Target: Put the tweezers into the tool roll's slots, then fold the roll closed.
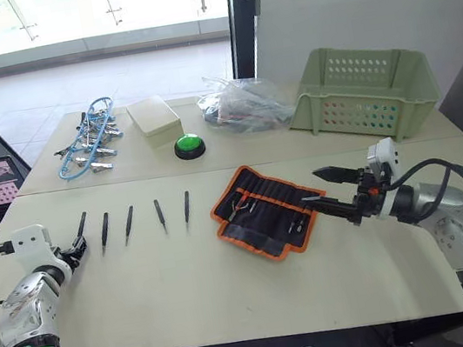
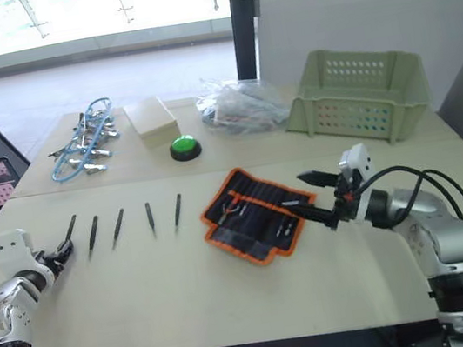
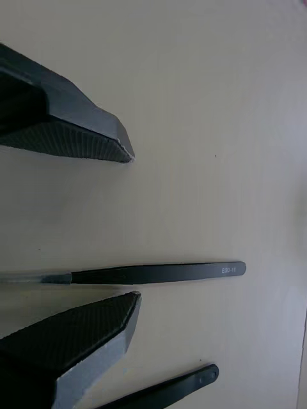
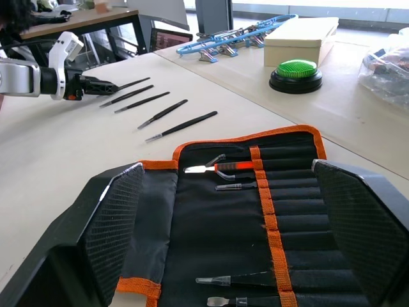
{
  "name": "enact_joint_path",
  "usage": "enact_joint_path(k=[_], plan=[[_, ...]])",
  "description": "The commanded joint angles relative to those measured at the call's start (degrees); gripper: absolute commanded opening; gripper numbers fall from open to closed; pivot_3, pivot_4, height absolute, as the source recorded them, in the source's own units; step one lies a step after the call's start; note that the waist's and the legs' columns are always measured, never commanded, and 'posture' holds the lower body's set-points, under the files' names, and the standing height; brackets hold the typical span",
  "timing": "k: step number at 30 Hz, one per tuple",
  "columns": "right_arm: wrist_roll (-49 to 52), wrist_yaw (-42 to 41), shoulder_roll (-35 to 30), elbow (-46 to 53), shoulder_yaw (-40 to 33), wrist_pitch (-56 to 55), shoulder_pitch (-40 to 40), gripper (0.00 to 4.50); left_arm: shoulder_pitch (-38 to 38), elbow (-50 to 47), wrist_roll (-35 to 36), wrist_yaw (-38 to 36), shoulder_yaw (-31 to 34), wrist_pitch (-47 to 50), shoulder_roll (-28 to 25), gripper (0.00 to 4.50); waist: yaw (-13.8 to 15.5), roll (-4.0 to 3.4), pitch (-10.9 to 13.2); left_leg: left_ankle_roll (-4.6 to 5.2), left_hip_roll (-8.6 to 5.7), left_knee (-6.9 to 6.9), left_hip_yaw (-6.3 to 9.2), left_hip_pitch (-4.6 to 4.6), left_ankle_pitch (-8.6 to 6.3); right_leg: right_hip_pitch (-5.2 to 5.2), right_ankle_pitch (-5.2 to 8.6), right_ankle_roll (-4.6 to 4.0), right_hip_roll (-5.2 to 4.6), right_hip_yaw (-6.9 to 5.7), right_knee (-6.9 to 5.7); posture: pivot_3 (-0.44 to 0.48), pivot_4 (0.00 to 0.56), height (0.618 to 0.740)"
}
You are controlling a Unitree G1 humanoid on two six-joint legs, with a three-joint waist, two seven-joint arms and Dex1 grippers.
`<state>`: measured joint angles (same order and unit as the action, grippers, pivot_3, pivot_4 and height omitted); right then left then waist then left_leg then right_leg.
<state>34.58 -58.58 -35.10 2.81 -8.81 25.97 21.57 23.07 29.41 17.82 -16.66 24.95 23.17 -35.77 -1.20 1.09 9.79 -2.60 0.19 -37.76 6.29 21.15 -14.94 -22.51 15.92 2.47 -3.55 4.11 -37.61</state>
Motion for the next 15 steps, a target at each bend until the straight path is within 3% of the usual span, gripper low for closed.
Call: enact_joint_path(k=[1, 7, 15], plan=[[2.15, 0.80, -0.23, 3.14, -2.03, 0.84, 0.26, 4.50, 0.24, 0.93, 0.07, -1.51, -0.97, -0.16, 1.05, 1.99, 0.38, 0.00, 0.00, 0.00, 0.00, 0.00, 0.00, 0.00, 0.00, 0.00, 0.00, 0.00, -0.01, 0.00, 0.00, 0.000, 0.150, 0.740], [5.24, 2.25, 0.44, 5.53, -2.90, 3.68, 0.42, 4.50, -0.75, -1.04, 1.70, -0.51, 1.68, -0.41, 2.39, 0.02, 0.53, 0.00, 0.00, 0.00, -0.06, -0.03, 0.01, 0.01, 0.00, 0.01, 0.00, 0.00, -0.07, 0.00, 0.00, 0.000, 0.150, 0.740], [4.78, 2.52, 0.20, 6.07, -1.68, 3.64, 0.52, 4.50, -2.09, -6.40, 4.09, 0.89, 5.94, -2.27, 2.51, 0.02, 0.21, 0.02, 0.01, 0.00, -0.05, -0.02, 0.01, 0.03, 0.00, -0.04, 0.00, 0.00, -0.06, 0.00, -0.01, 0.000, 0.150, 0.740]])
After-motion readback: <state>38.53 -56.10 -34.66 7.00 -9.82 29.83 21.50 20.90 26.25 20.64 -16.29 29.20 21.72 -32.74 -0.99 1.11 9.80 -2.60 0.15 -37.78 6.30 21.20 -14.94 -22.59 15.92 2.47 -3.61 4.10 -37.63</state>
